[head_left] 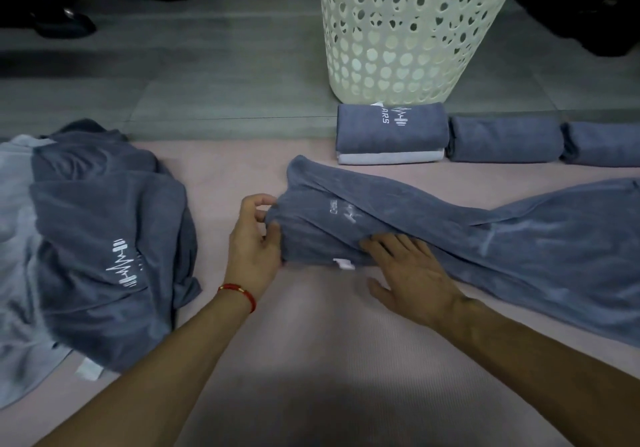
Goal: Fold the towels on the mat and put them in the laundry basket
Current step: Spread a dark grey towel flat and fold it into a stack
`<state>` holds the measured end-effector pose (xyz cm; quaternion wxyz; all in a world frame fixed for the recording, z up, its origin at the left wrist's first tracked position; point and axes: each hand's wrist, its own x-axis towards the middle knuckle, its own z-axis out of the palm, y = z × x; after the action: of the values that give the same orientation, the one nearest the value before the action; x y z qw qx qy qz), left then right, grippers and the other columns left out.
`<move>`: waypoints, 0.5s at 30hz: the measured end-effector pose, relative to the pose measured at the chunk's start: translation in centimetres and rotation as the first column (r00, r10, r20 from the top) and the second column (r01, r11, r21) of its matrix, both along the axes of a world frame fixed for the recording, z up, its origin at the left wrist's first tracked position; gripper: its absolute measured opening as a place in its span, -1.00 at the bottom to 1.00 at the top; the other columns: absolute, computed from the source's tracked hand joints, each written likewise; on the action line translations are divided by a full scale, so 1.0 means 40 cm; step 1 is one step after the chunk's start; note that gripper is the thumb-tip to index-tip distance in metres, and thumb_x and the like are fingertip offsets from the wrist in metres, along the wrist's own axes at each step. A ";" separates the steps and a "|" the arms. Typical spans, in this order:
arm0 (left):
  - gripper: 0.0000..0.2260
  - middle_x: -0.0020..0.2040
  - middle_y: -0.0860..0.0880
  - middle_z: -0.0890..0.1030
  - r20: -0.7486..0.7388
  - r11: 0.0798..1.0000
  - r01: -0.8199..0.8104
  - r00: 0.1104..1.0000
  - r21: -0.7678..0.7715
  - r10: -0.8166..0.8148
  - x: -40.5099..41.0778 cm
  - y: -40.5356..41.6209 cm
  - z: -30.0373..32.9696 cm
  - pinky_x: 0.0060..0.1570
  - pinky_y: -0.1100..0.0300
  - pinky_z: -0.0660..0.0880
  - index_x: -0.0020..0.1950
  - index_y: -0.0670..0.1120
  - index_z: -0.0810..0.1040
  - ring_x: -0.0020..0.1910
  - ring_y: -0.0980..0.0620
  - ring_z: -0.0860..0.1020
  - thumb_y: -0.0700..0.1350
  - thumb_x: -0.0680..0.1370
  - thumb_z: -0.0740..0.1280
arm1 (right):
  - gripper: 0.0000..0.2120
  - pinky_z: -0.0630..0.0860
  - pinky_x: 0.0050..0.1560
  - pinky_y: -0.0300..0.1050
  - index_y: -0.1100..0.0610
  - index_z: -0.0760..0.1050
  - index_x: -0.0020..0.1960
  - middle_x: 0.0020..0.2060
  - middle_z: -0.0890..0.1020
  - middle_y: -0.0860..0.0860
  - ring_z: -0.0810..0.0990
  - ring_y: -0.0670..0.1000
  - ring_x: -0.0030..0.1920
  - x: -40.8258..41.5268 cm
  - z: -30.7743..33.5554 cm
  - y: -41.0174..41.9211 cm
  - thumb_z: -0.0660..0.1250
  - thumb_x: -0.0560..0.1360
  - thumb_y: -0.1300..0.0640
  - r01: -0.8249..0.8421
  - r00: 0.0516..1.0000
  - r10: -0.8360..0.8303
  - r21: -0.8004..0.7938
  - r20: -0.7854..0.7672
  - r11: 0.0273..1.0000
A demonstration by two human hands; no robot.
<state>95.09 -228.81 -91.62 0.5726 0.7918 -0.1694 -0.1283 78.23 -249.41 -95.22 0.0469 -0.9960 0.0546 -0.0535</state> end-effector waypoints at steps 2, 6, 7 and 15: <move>-0.80 -0.01 -0.05 0.53 -0.165 0.993 -0.106 0.982 -0.049 0.097 0.002 0.021 0.012 -0.43 0.12 0.58 0.18 -0.04 0.44 -0.28 -0.01 0.58 -0.31 0.65 0.22 | -0.37 0.51 0.16 0.13 0.06 0.41 0.41 0.23 0.54 0.06 0.53 0.10 0.15 0.004 0.008 0.026 0.25 0.48 -0.29 0.010 1.000 -0.010 -0.028 -0.004 1.000; -0.81 -0.09 -0.27 0.58 -0.509 0.972 -0.172 0.829 0.159 0.230 -0.003 0.085 -0.030 -0.45 0.14 0.60 0.10 -0.17 0.48 -0.42 -0.07 0.52 -0.42 0.60 0.22 | -0.39 0.50 0.06 0.15 0.11 0.46 0.35 0.13 0.54 0.13 0.56 0.17 0.03 -0.005 -0.037 0.055 0.52 0.34 0.05 0.044 0.998 -0.050 -0.132 -0.048 0.990; -0.82 -0.05 -0.29 0.59 -0.550 0.975 -0.135 0.808 0.178 0.212 -0.011 0.104 -0.053 -0.39 0.10 0.63 0.11 -0.19 0.48 -0.37 -0.09 0.58 -0.42 0.60 0.23 | -0.43 0.50 0.01 0.14 0.12 0.50 0.31 0.09 0.55 0.13 0.56 0.17 -0.02 -0.014 -0.052 0.052 0.53 0.31 0.14 0.033 0.999 -0.037 -0.149 -0.027 0.988; -0.74 -0.03 -0.11 0.58 -0.380 0.965 0.039 0.923 0.258 0.065 -0.054 0.181 -0.096 -0.15 -0.06 0.67 0.19 -0.15 0.47 -0.18 -0.07 0.61 -0.43 0.60 0.22 | -0.81 0.46 -0.24 0.01 0.12 0.64 0.02 -0.15 0.57 0.06 0.52 0.12 -0.23 -0.094 -0.066 0.073 0.44 0.41 0.24 -0.162 0.977 0.180 -0.157 0.111 0.974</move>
<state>92.92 -221.58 -95.46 0.4865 0.8206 -0.0300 -0.2986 74.49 -246.51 -97.88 -0.0188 -0.9924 -0.0386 -0.1151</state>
